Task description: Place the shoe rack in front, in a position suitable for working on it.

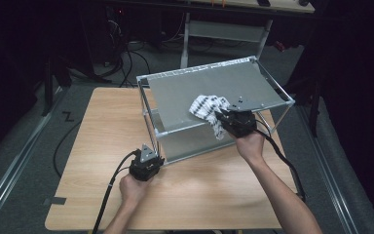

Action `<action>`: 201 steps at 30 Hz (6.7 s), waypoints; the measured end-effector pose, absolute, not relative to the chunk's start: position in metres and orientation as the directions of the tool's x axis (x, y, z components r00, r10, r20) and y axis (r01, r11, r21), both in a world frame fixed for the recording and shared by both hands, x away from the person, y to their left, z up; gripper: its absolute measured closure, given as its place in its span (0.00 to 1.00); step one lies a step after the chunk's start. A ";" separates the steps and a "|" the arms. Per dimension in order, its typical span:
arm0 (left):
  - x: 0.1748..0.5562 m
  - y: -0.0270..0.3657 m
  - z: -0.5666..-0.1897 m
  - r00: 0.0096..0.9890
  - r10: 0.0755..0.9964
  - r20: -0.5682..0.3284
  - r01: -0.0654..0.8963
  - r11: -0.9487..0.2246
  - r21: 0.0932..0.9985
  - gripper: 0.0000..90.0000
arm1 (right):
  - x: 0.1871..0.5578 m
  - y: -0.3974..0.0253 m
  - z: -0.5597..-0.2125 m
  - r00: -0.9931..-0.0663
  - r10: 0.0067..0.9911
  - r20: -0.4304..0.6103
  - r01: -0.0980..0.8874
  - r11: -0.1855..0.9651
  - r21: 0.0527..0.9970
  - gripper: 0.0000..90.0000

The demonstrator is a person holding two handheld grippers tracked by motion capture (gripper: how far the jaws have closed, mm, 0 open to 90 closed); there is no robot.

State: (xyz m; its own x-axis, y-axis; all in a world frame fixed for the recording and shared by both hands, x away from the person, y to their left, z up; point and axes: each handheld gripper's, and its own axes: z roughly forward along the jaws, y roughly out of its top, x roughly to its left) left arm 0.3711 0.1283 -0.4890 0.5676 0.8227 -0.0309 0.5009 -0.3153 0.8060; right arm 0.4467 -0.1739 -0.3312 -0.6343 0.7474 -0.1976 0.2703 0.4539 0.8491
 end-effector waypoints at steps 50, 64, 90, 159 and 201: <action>0.356 0.145 -0.493 0.526 0.850 -0.045 0.500 -0.266 0.824 0.89 | 0.491 -0.321 -0.330 -0.264 0.949 -0.169 0.422 0.272 0.865 0.90; 0.355 0.146 -0.493 0.522 0.852 -0.043 0.500 -0.264 0.825 0.89 | 0.487 -0.316 -0.331 -0.267 0.951 -0.155 0.423 0.261 0.868 0.90; 0.353 0.145 -0.493 0.501 0.864 -0.043 0.506 -0.253 0.825 0.89 | 0.447 -0.218 -0.333 -0.568 0.776 -0.274 0.248 0.478 0.842 0.89; 0.329 0.180 -0.493 0.469 0.882 -0.052 0.526 -0.231 0.818 0.89 | 0.440 -0.328 -0.408 -0.332 0.926 -0.178 0.429 0.317 0.846 0.89; 0.324 0.187 -0.495 0.534 0.844 -0.046 0.490 -0.265 0.831 0.89 | 0.468 -0.335 -0.381 -0.320 0.942 -0.104 0.456 0.249 0.854 0.90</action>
